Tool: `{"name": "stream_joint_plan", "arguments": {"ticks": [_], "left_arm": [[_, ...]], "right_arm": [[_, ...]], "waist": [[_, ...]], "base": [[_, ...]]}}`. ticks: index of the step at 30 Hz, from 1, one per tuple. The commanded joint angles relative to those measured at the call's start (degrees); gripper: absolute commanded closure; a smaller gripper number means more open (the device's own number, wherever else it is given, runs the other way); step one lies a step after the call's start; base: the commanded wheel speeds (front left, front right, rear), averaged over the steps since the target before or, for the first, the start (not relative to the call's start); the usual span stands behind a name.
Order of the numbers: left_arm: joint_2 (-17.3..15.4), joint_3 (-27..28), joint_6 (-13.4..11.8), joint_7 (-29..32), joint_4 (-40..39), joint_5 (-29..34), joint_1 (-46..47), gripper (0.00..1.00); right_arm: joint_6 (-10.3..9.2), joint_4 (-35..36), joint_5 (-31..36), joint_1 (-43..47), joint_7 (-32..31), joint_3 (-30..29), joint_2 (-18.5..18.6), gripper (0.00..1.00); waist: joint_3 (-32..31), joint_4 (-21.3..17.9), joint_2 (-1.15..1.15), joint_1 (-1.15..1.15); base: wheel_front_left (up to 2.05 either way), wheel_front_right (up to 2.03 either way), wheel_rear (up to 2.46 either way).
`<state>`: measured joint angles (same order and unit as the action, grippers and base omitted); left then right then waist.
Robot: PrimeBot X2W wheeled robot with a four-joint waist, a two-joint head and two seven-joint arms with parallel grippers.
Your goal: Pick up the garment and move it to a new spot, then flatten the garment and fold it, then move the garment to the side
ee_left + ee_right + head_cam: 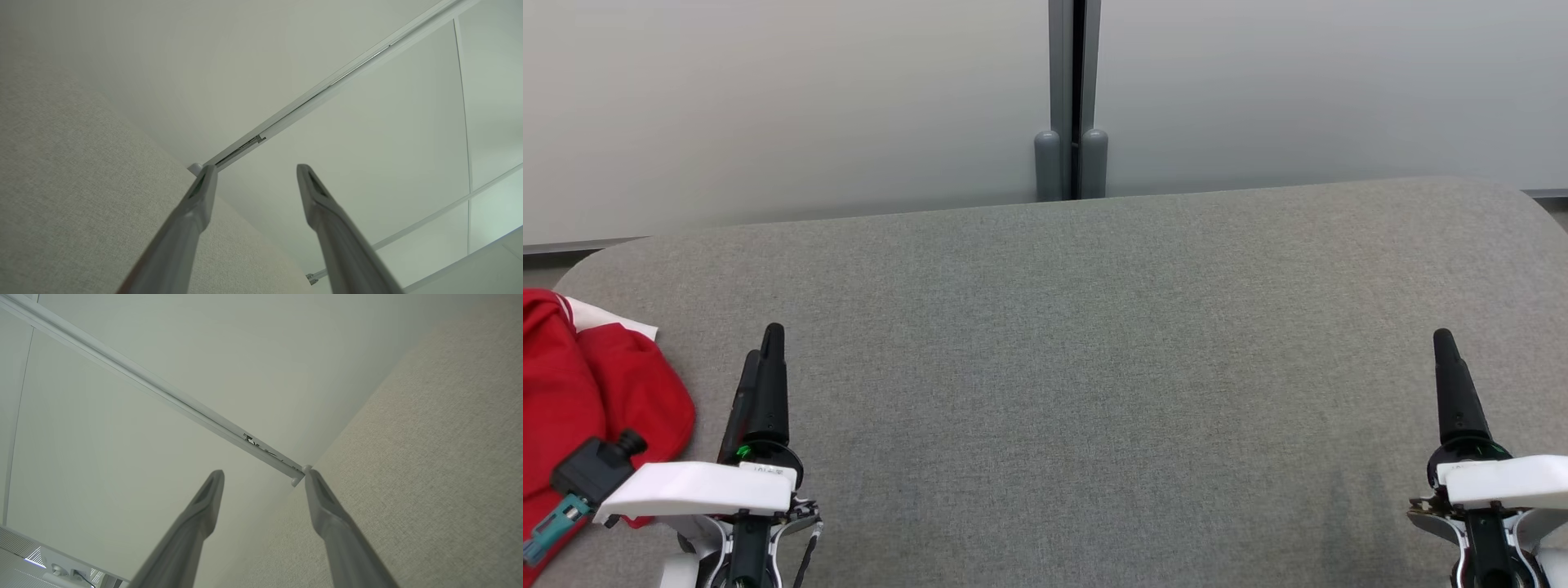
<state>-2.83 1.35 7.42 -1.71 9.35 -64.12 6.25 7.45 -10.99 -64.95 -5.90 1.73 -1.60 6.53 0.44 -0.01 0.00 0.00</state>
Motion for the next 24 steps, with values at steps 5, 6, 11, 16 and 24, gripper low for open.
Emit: {"name": "stream_joint_plan", "arguments": {"ticks": [5,6,11,16,24], "left_arm": [[-0.8,-0.6,0.1,-1.4,-1.6,6.7,1.8,0.0],[-0.8,-0.7,0.0,-1.6,-1.7,7.9,1.7,0.0],[-1.3,-1.2,-0.5,-2.5,-1.5,14.0,1.2,0.0],[-1.9,-2.0,-1.4,-3.7,-1.2,20.5,0.5,0.0],[-2.5,-3.0,-2.3,-5.1,-0.8,27.4,-0.6,0.0]], "right_arm": [[0.03,1.3,5.6,-1.2,1.4,0.9,1.2,0.0],[0.03,1.3,6.6,-1.2,1.6,1.2,1.3,0.0],[0.03,1.0,11.2,-1.0,2.6,2.2,1.9,0.0],[0.03,0.3,16.6,-0.9,3.4,3.0,2.4,0.0],[0.04,-0.6,22.9,-0.7,4.1,3.8,2.9,0.0]], "waist": [[0.0,0.0,0.0,0.0],[0.0,0.0,0.0,0.0],[0.1,-0.1,0.0,0.0],[0.1,-0.1,0.0,0.0],[-0.1,-0.1,0.0,0.0]], "base": [[0.0,0.0,0.0],[0.0,0.0,0.0],[0.0,0.0,0.0],[0.0,0.0,0.0],[0.0,0.0,0.0]]}}
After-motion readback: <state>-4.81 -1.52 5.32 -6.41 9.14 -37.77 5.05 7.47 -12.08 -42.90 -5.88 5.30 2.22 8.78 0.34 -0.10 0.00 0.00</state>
